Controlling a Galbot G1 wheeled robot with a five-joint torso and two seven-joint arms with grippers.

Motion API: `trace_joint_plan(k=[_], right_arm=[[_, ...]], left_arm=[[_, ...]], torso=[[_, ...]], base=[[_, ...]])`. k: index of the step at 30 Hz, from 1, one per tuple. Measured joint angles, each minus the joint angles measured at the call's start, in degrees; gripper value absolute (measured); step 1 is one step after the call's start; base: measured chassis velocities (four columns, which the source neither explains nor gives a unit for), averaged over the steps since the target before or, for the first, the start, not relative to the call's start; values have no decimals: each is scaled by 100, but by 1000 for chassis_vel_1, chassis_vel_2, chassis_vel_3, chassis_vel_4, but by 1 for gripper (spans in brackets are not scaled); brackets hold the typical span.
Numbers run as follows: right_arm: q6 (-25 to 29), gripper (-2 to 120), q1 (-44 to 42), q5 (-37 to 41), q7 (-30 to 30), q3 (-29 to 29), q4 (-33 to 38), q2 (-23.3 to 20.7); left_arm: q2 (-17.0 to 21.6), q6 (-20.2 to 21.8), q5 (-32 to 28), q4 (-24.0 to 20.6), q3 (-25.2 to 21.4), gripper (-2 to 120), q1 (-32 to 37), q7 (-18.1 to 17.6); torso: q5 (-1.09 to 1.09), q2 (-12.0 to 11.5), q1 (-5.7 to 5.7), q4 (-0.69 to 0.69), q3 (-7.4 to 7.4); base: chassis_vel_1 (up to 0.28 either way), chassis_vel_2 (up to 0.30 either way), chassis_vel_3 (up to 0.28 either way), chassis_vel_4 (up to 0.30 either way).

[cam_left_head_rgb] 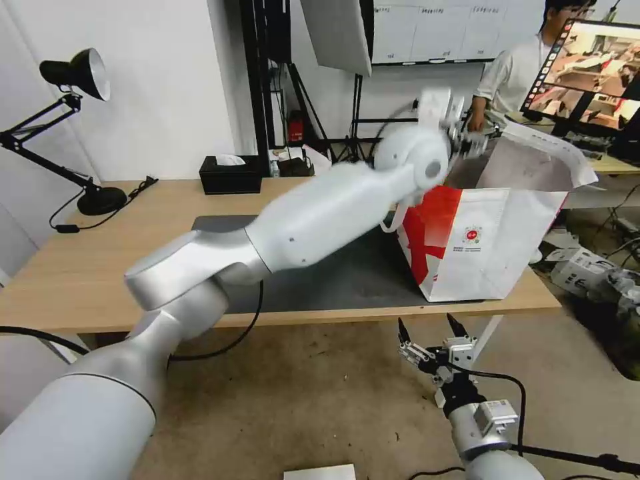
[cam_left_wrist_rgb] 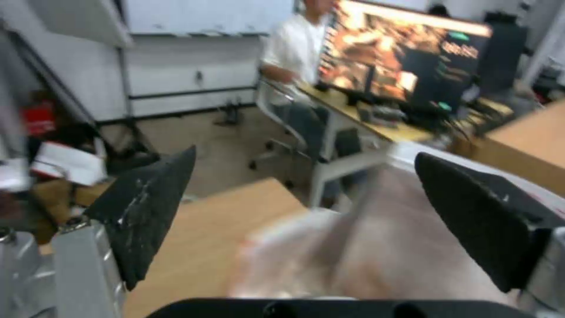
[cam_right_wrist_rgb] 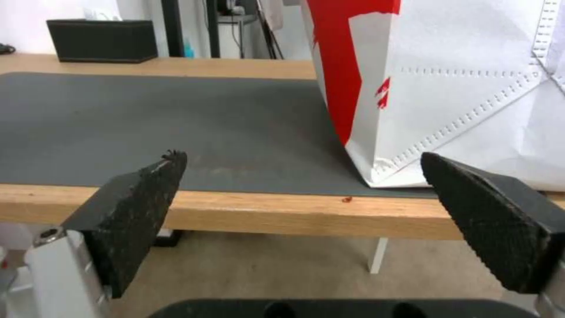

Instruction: Pick up the trash from the table and place it into the takeout bag.

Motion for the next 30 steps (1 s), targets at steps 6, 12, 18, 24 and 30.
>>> trace_joint_plan(k=[6,12,18,24,30], right_arm=[[0,100,0,0,0,0,0,0],[0,100,0,0,0,0,0,0],[0,100,0,0,0,0,0,0],[0,100,0,0,-1,0,0,0],[0,100,0,0,0,0,0,0]], left_arm=[[841,-57,-139,-682,-233,100,221,-68],[1704,-228,-198,-1514,-235,100,632,-68],[2845,-1020,454,-2308,-350,100,1577,486],[3630,-1507,1132,-2761,-1033,100,2708,1186],[4160,-1693,1885,-3406,-2638,100,4644,1622]], torso=[[-2,0,0,-1,0],[-2,0,0,2,0],[-1,0,0,-1,0],[-4,0,0,5,0],[-2,0,0,0,0]], base=[[0,0,0,0],[0,0,0,0],[0,0,0,0],[0,0,0,0],[0,0,0,0]])
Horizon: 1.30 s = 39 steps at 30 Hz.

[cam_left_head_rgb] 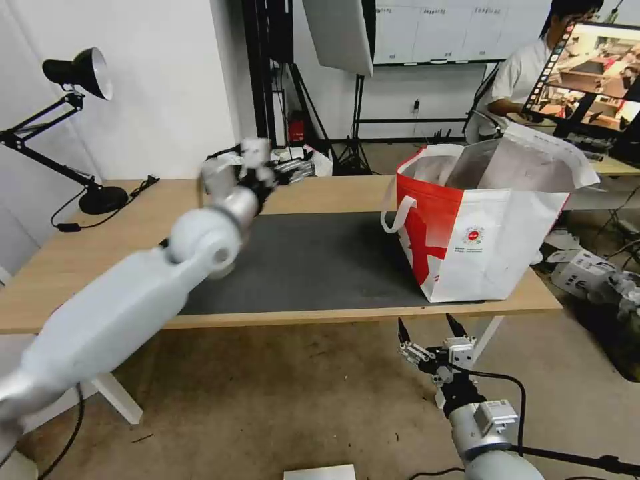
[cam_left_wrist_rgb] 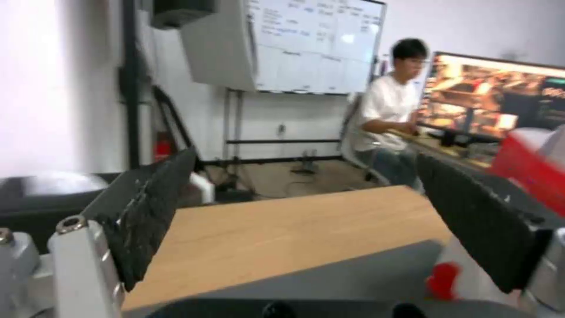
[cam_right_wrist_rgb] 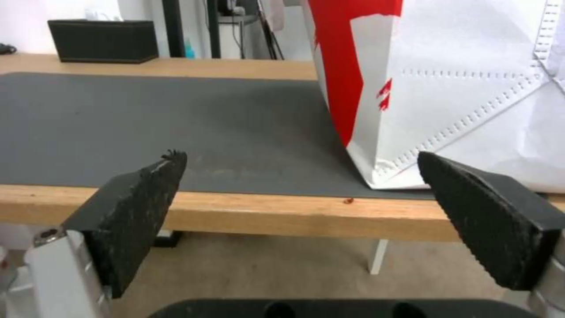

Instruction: Pick up the trash from the table and place it into the takeout bag.

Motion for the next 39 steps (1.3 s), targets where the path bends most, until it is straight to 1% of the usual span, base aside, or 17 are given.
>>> trace_joint_plan(k=[1,2,3,5,6,8,9,11,12,14,16,18,22,23,26,32,39], right_arm=[[0,100,0,0,0,0,0,0],[0,100,0,0,0,0,0,0],[0,100,0,0,0,0,1,0],[0,100,0,0,0,0,0,0],[0,100,0,0,0,0,0,0],[0,100,0,0,0,0,0,0],[0,100,0,0,0,0,0,0],[0,100,0,0,0,0,0,0],[0,100,0,0,0,0,0,0],[0,100,0,0,0,-1,1,0],[0,100,0,0,0,0,0,0],[0,100,0,0,0,0,1,0],[0,100,0,0,0,0,0,0],[0,100,0,0,0,0,0,0],[0,100,0,0,0,0,0,0],[0,100,0,0,0,0,0,0],[0,100,0,0,0,0,0,0]], left_arm=[[53,-42,113,-85,-261,100,310,69],[53,-42,113,-85,-261,100,310,69],[176,-141,248,-248,-700,100,865,160],[334,-294,444,-439,-1164,100,1579,279],[334,-294,444,-439,-1164,100,1579,279],[252,-472,906,-698,-1741,100,2584,492],[252,-472,906,-698,-1741,100,2584,492],[-73,-537,1172,-914,-2164,100,3232,553],[-73,-537,1172,-914,-2164,100,3232,553],[-440,-628,1450,-1058,-2605,100,3800,623],[-565,-658,1539,-1105,-2748,100,4008,647],[-946,-740,1838,-1276,-3180,100,4654,786],[-1343,-779,2331,-1511,-3624,100,5423,1152],[-1343,-779,2331,-1511,-3624,100,5423,1152],[-1801,-933,2763,-1643,-3919,100,6084,1341],[-2237,-1070,3065,-1769,-4195,100,6589,1439],[-2443,-997,3233,-1917,-4369,100,6900,1448]], torso=[[0,0,0,1,0],[0,0,0,1,0],[-1,0,0,4,0],[4,1,-1,5,-1],[4,1,-1,5,-1],[1,0,-1,3,0],[1,0,-1,3,0],[2,1,-1,1,0],[2,1,-1,1,0],[4,1,-1,1,-1],[4,0,-1,0,0],[3,0,-1,2,0],[3,0,-1,2,0],[3,0,-1,2,0],[3,1,-1,2,0],[3,0,-1,2,0],[3,0,0,1,0]], base=[[0,0,0,0],[0,0,0,0],[0,0,0,0],[0,0,0,0],[0,0,0,0],[0,0,0,0],[0,0,0,0],[0,0,0,0],[0,0,0,0],[0,0,0,0],[0,0,0,0],[0,0,0,0],[0,0,0,0],[0,0,0,0],[0,0,0,0],[0,0,0,0],[0,0,0,0]])
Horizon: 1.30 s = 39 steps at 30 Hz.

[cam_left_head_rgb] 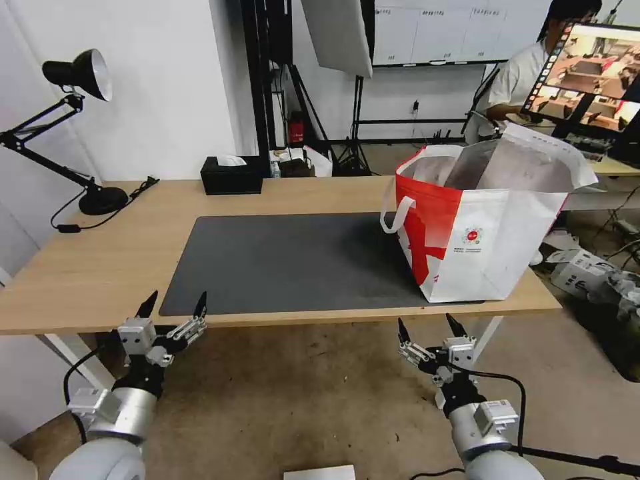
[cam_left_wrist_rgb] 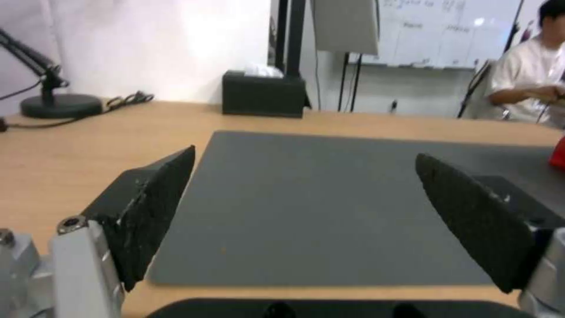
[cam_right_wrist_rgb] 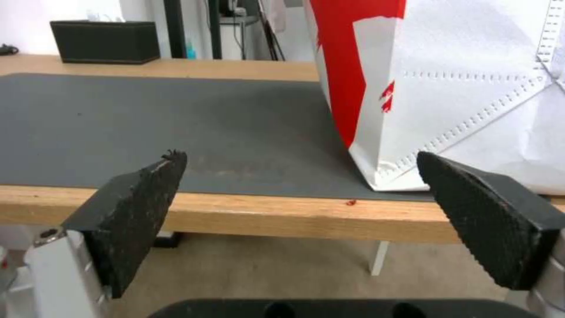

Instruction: Pick up the trash from the table and place it into the takeout bag.

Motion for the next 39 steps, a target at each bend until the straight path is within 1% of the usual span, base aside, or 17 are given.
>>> trace_joint_plan(k=[5,10,13,39], right_arm=[[0,100,0,0,0,0,0,0],[0,100,0,0,0,0,0,0],[0,100,0,0,0,0,0,0],[0,100,0,0,0,0,0,0]], left_arm=[[-181,240,107,-106,-60,100,244,-24],[-294,312,145,-170,-5,100,311,-37],[-353,325,231,-134,51,100,318,-45],[-354,310,248,-82,87,100,288,-61]], torso=[[-1,0,0,0,0],[0,0,0,0,0],[0,0,0,0,0],[-1,-1,1,0,0]], base=[[0,0,0,0],[0,0,0,0],[0,0,0,0],[0,0,0,0]])
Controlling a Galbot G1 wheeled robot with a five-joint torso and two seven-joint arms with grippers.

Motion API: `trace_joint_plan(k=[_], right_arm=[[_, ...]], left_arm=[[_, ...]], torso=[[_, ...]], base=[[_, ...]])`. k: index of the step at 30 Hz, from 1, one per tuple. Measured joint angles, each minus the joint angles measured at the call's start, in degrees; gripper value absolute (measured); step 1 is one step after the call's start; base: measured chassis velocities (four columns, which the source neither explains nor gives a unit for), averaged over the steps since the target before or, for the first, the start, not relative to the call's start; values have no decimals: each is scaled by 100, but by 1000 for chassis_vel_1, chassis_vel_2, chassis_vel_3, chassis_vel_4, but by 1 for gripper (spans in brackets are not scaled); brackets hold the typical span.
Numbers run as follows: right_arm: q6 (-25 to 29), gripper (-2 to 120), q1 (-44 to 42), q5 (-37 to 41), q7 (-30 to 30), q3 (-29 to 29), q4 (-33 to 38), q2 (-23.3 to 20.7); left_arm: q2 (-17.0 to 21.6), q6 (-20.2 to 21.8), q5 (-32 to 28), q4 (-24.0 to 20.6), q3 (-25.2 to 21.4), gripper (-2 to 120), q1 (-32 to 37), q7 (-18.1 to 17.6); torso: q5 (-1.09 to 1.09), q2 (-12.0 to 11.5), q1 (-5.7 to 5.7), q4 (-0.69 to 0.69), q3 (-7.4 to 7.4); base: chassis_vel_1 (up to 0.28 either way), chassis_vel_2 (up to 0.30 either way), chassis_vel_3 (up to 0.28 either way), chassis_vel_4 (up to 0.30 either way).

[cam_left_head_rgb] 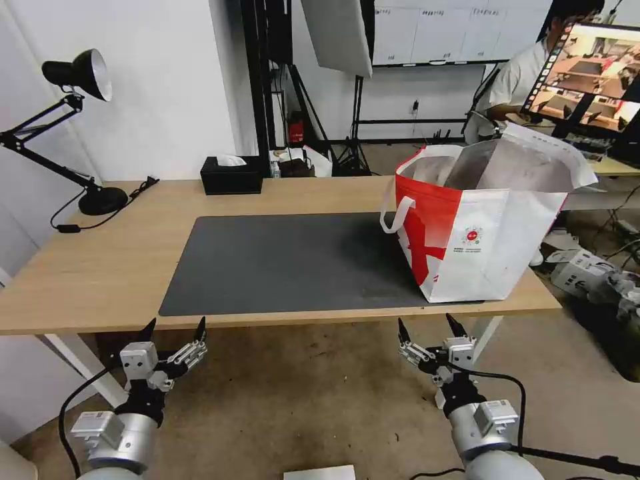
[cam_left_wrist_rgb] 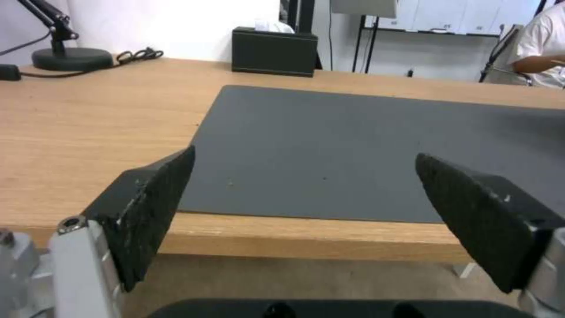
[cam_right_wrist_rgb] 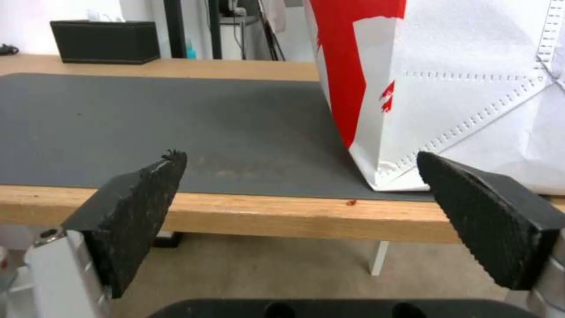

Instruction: Pick up the trash from the table and place it into the takeout bag.

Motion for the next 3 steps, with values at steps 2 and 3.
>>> trace_joint_plan(k=[2,3], right_arm=[[0,100,0,0,0,0,0,0],[0,100,0,0,0,0,0,0]], left_arm=[[1,0,-1,1,1,100,-1,0],[1,0,-2,1,1,100,-1,0]], torso=[[0,0,0,0,0],[0,0,0,0,0]], base=[[0,0,0,0],[0,0,0,0]])
